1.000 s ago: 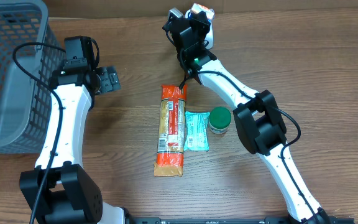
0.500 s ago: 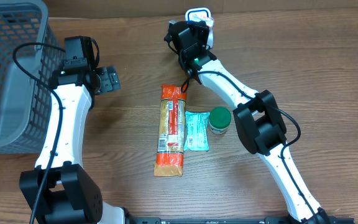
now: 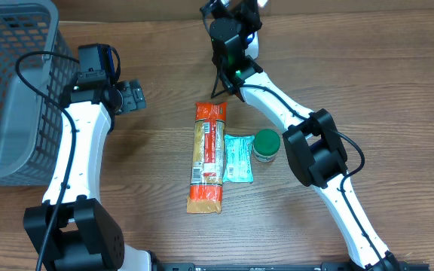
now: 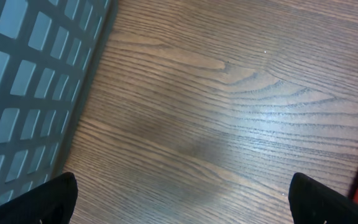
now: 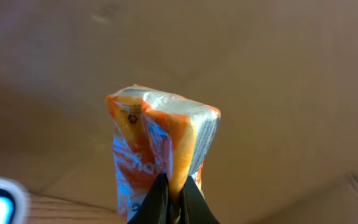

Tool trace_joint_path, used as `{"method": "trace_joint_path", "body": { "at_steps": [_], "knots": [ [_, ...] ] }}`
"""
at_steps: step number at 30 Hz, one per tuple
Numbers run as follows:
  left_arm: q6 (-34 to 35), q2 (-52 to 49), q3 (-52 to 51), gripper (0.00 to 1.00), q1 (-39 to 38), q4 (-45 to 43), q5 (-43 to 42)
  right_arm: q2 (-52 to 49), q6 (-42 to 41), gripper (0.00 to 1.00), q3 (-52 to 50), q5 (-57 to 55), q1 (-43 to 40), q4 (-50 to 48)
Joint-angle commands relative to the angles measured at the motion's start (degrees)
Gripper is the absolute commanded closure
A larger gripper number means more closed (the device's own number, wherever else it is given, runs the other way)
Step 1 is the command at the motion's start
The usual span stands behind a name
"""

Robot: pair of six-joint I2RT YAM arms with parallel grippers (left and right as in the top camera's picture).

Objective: Scan the item barcode
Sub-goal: 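Hold the packet's barcode face in front of the scanner window, then carry the orange packet right and down toward the table edge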

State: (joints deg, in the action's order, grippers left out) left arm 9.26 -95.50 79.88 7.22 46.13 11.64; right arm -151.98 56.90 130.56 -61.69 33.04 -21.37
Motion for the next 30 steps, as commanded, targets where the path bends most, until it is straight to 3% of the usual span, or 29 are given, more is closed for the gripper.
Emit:
{"method": "trace_joint_path", "body": {
  "at_steps": [1,9,18,30],
  "knots": [
    [0.17,-0.07,0.92,0.00,-0.13,-0.04,0.37,2.38,-1.09,0.96,1.16,-11.45,-0.55,-2.03],
    [0.15,-0.07,0.92,0.00,-0.13,-0.04,0.37,7.13,4.94,0.97,1.14,-20.48,-0.81,-3.63],
    [0.15,-0.07,0.92,0.00,-0.13,-0.04,0.37,18.40,1.95,0.97,1.07,-26.71,-0.81,1.62],
    [0.15,-0.07,0.90,0.00,-0.13,-0.04,0.37,39.43,-11.17,0.97,-11.47,-27.21,0.48,26.75]
  ]
}}
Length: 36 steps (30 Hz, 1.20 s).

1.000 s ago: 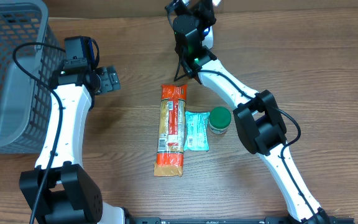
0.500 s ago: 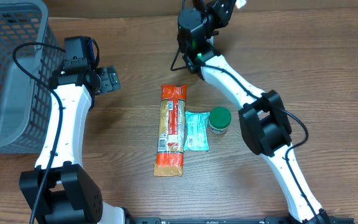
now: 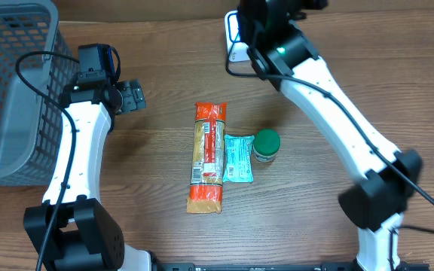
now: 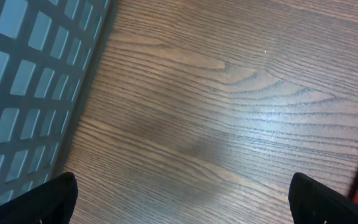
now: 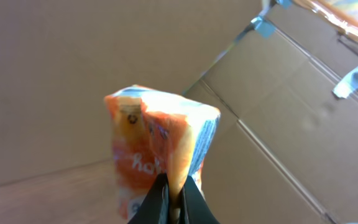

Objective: Scan the item barcode
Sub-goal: 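Carry the orange packet right and down toward the table edge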

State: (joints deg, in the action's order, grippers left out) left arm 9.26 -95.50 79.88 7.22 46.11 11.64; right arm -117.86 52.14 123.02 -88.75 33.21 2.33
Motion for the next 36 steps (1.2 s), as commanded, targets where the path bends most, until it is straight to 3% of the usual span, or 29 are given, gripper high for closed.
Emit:
{"method": "trace_joint_path", "body": {
  "at_steps": [1,5,7,10,13,16,18,29,36],
  "knots": [
    [0.15,-0.07,0.90,0.00,-0.13,0.00,0.37,7.58,-8.24,0.97,-5.46,0.37,0.28,5.84],
    [0.15,-0.07,0.92,0.00,-0.13,0.00,0.37,16.41,-18.93,0.97,-10.47,1.38,0.13,19.39],
    [0.15,-0.07,0.90,0.00,-0.13,-0.02,0.37,19.96,-29.40,0.97,-11.52,1.31,0.04,30.62],
    [0.15,-0.07,0.90,0.00,-0.13,-0.02,0.37,23.56,-56.00,0.97,-11.61,4.74,0.09,57.61],
    [0.15,-0.07,0.92,0.01,-0.13,-0.02,0.37,25.07,-79.49,0.96,-11.61,22.91,-0.81,81.61],
    [0.15,-0.07,0.90,0.00,-0.13,0.00,0.37,24.90,-94.01,0.96,-11.78,34.75,-4.63,91.62],
    [0.15,-0.07,0.90,0.00,-0.13,-0.02,0.37,24.87,-97.59,0.96,-12.17,39.17,-7.32,93.20],
    [0.15,-0.07,0.92,0.00,-0.13,-0.02,0.37,24.41,-97.18,0.96,-13.44,53.94,-19.39,93.46],
    [0.15,-0.07,0.90,0.00,-0.13,-0.02,0.37,24.41,-96.70,0.96,-23.04,55.41,-21.42,91.17]
  ]
}}
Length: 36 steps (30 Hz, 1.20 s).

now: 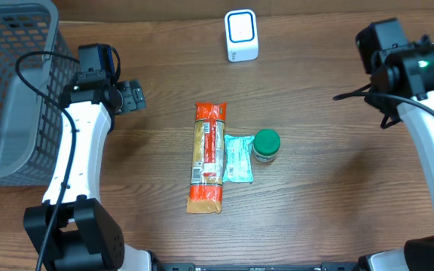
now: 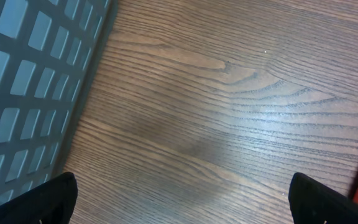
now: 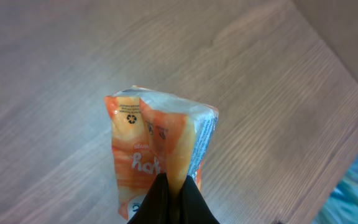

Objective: Scan the item barcode
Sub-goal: 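Carry the orange packet right and down toward the table edge, then lower the orange packet onto the table at right and release it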

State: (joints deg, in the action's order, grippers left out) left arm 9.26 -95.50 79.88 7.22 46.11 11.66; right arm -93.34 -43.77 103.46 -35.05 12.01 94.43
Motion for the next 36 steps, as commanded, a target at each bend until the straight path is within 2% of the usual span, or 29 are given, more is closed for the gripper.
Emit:
{"method": "trace_joint_path", "body": {
  "at_steps": [1,5,9,20,25,30,33,36],
  "knots": [
    [0.15,-0.07,0.92,0.00,-0.13,-0.02,0.35,-0.11,-0.76,0.96,-5.88,1.73,-0.20,-2.27],
    [0.15,-0.07,0.92,0.00,-0.13,0.00,0.35,-0.11,-0.76,0.96,-14.88,1.49,-0.22,-9.14],
    [0.17,-0.07,0.92,0.00,-0.13,0.00,0.35,-0.11,-0.79,0.89,-23.76,-0.79,-0.22,-16.76],
    [0.17,-0.07,0.92,0.00,-0.13,0.00,0.35,-0.11,-0.79,0.89,-43.67,-4.74,-0.92,-38.10],
    [0.17,-0.07,0.92,0.00,-0.13,0.00,0.35,-0.11,-0.76,0.80,-50.60,-4.76,-2.40,-48.65],
    [0.15,-0.07,0.92,0.00,-0.13,-0.02,0.35,-0.11,-0.76,0.79,-53.31,-4.74,-3.93,-51.19],
    [0.15,-0.07,0.92,0.00,-0.13,-0.02,0.35,-0.11,-0.76,0.70,-53.31,-4.72,-4.39,-50.77],
    [0.15,-0.07,0.92,0.00,-0.13,0.00,0.35,-0.11,-0.76,0.68,-53.31,-3.26,-4.37,-50.64]
  ]
}}
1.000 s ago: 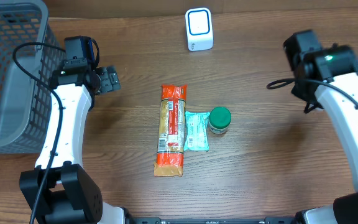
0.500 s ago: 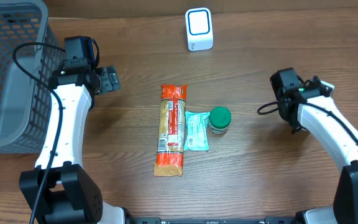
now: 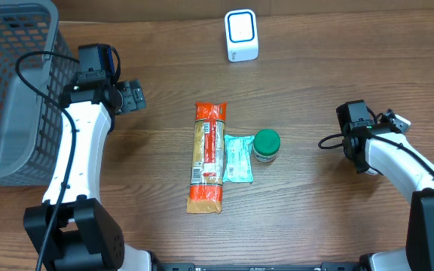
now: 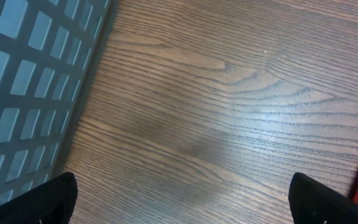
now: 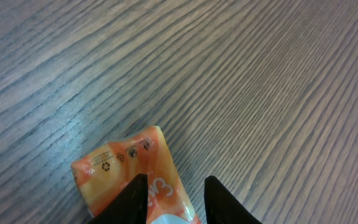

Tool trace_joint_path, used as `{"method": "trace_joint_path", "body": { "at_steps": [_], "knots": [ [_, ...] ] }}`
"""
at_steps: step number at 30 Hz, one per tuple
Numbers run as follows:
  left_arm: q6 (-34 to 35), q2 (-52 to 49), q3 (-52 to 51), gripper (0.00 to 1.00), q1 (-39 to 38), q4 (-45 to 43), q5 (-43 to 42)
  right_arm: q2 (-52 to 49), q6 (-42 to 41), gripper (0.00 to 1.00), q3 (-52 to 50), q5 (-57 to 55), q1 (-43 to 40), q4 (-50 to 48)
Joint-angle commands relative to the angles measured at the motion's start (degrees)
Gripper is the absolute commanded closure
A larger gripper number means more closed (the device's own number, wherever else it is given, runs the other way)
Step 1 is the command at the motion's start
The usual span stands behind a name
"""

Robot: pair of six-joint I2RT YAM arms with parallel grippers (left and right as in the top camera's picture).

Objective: Scan the item barcode
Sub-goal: 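Lower the orange packet onto the table at right and release it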

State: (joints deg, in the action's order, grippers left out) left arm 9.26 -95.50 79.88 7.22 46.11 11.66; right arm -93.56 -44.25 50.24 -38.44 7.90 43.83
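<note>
A small orange packet (image 5: pixel 129 168) lies flat on the wooden table at the right side. My right gripper (image 5: pixel 176 190) stands open over it, one finger resting above its near end and the other on bare wood beside it. In the overhead view the right gripper (image 3: pixel 392 120) is low at the table's right. The white scanner (image 3: pixel 241 35) with its blue screen stands at the back centre. My left gripper (image 3: pixel 132 96) hovers open over bare wood beside the basket, and in its wrist view the left gripper (image 4: pixel 179 202) holds nothing.
A grey mesh basket (image 3: pixel 10 90) fills the back left corner. In the middle lie a long orange package (image 3: pixel 208 156), a teal packet (image 3: pixel 238 158) and a green-lidded jar (image 3: pixel 266 145) side by side.
My right gripper was shut on the orange packet, held above the table at the back right. Now it is lower and nearer, open, and the packet lies on the wood.
My right gripper first held the orange packet up by the scanner at the back centre, then still near it but turned. Later it carried the packet to the far right. Now the packet is let go on the table there. The left arm stayed still.
</note>
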Motion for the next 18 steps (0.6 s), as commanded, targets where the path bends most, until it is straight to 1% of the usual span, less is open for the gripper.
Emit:
{"method": "trace_joint_path", "body": {
  "at_steps": [1,2,6,9,10,12,18],
  "knots": [
    [0.17,-0.07,0.92,0.00,-0.13,-0.02,0.35,0.11,-0.28,0.68,-0.09,1.46,-0.26,-0.07],
    [0.15,-0.07,0.92,0.00,-0.13,0.00,0.35,0.11,-0.28,0.69,-0.09,2.80,-0.26,-0.04],
    [0.15,-0.07,0.90,0.00,-0.13,0.00,0.35,0.11,-0.28,0.81,-0.09,7.89,-0.26,-0.04],
    [0.15,-0.07,0.92,0.00,-0.13,-0.02,0.35,0.11,-0.28,0.84,-0.09,8.98,-0.26,-0.07],
    [0.15,-0.07,0.90,0.00,-0.13,-0.02,0.35,0.11,-0.28,0.86,-0.09,8.94,-0.26,-0.09],
    [0.15,-0.07,0.92,0.00,-0.13,-0.02,0.35,0.11,-0.28,0.96,-0.07,8.94,-0.26,-0.13],
    [0.15,-0.07,0.90,0.00,-0.11,0.00,0.35,0.11,-0.31,0.96,-0.07,11.52,-0.26,-0.26]
  ]
}}
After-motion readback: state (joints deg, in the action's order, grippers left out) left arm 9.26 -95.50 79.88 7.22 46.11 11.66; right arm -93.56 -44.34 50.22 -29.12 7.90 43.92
